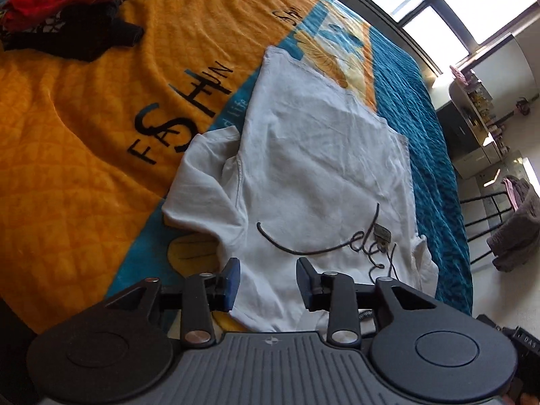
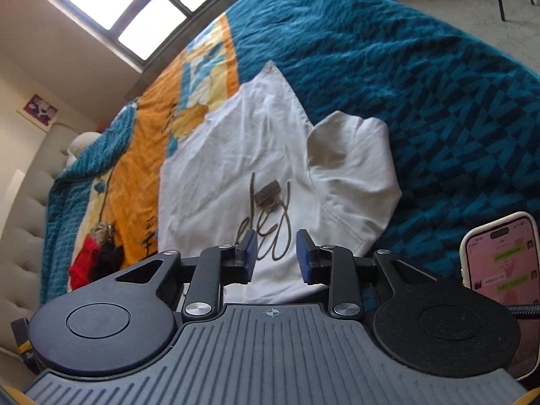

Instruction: Fold clothes

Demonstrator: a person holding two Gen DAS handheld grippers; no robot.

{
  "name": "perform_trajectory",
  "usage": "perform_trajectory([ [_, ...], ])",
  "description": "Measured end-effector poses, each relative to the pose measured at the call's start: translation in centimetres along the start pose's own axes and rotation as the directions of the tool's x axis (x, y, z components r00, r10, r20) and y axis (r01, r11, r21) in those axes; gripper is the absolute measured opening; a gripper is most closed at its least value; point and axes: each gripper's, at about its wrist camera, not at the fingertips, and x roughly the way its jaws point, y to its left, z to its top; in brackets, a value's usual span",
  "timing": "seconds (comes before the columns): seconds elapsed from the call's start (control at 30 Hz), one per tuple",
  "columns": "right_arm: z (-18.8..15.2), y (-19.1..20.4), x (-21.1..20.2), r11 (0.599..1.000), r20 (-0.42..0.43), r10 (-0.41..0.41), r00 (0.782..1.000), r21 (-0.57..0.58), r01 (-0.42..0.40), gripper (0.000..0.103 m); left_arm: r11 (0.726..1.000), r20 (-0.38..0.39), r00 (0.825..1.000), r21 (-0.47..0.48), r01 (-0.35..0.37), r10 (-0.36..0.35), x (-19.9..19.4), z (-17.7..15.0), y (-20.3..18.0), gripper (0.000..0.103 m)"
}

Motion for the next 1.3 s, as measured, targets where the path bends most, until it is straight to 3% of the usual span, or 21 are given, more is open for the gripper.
perform_trajectory([
  [0.1,0.0,1.5,-4.7,0.997,0.027,0.043,0.999,-0.058,-0.042,0.041,0.994,0.005,0.998,0.099,0.054,-0.055,-3.8,-0.9,-1.1,0.041],
  [0.17,-0.3,2.1,-6.9,0.994,0.048,0.069,0.996,-0.091,-0.065,0.050,0.987,0.041,0.998,0.159,0.037,-0.044,-4.8,-1.9,-1.6,0.045],
  [0.23,-0.7,1.8,-7.6,0.993,0.063,0.081,0.995,-0.085,-0.076,0.051,0.977,0.079,0.997,0.211,-0.001,-0.016,-4.3,-3.0,-2.0,0.045],
  [0.33,-1.4,0.0,-5.7,0.996,0.051,0.085,0.995,-0.024,-0.084,0.051,0.957,0.153,0.988,0.289,-0.042,-0.002,-1.4,-4.9,-2.9,0.045],
  [0.43,-0.3,-2.8,-2.6,0.998,0.056,0.033,0.998,0.048,-0.035,0.051,0.945,0.185,0.982,0.315,-0.089,0.031,3.0,-6.0,-4.2,0.041],
  [0.63,1.8,-8.4,3.8,0.980,0.056,-0.072,0.996,0.191,0.061,0.051,0.927,0.094,0.987,0.344,-0.153,0.128,10.7,-5.9,-7.9,0.039],
  [0.77,3.3,-12.2,8.0,0.951,0.045,-0.140,0.989,0.284,0.122,0.063,0.905,0.087,0.985,0.390,-0.173,0.151,12.8,-5.3,-9.5,0.040],
  [0.83,4.1,-14.1,9.4,0.925,-0.058,-0.102,0.993,0.361,0.116,0.061,0.902,0.067,0.987,0.400,-0.162,0.147,13.4,-5.4,-9.8,0.040],
  [0.93,3.5,-15.1,10.4,0.899,-0.153,0.022,0.988,0.435,0.048,0.055,0.901,0.038,0.991,0.414,-0.130,0.125,14.0,-5.9,-9.9,0.041],
  [1.1,1.8,-14.6,13.3,0.915,-0.177,0.050,0.983,0.402,0.026,0.056,0.915,0.009,0.992,0.386,-0.120,0.126,15.2,-6.2,-9.7,0.041],
  [1.13,1.7,-14.7,13.8,0.912,-0.165,0.053,0.985,0.409,0.019,0.057,0.916,0.006,0.992,0.383,-0.119,0.126,15.3,-6.2,-9.6,0.041],
  [1.23,1.8,-15.6,14.3,0.885,-0.015,0.140,0.990,0.451,-0.118,0.057,0.922,0.003,0.993,0.370,-0.111,0.119,15.1,-6.3,-9.4,0.041],
  [1.3,1.7,-16.1,13.6,0.853,0.109,0.209,0.972,0.466,-0.236,0.056,0.926,0.004,0.993,0.360,-0.112,0.118,15.0,-6.3,-9.1,0.042],
])
